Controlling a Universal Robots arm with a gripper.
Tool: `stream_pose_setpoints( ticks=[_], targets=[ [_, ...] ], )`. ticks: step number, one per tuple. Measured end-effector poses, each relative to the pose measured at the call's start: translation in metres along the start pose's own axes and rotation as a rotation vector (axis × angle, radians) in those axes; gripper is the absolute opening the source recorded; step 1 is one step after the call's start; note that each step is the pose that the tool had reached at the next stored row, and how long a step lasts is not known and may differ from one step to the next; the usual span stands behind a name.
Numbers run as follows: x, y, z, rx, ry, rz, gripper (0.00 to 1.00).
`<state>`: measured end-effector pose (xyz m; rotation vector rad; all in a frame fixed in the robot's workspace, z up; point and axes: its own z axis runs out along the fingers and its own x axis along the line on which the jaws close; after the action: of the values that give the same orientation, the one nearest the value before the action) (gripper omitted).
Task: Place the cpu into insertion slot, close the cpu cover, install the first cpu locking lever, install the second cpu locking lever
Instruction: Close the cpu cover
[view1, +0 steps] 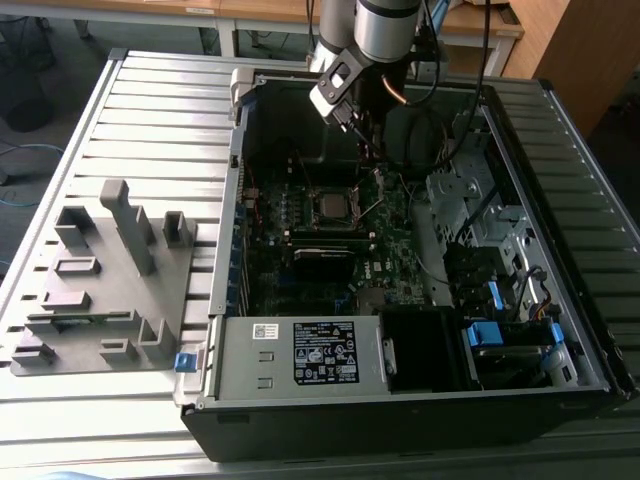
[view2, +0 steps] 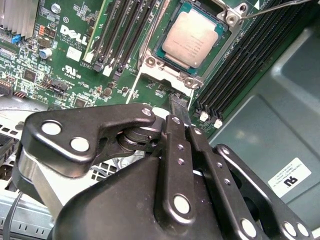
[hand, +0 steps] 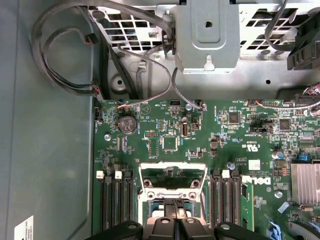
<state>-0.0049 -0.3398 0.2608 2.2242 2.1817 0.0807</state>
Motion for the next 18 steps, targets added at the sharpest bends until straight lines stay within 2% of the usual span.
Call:
stream_pose_setpoints(
  ticks=[11,18],
  targets=[
    [0.0001,0.0003,-0.0011,0.0000,0.0002,0.000,0.11],
    [0.0002,0.0113,-0.0006,0.0001,0.0000,0.000,0.11]
  ],
)
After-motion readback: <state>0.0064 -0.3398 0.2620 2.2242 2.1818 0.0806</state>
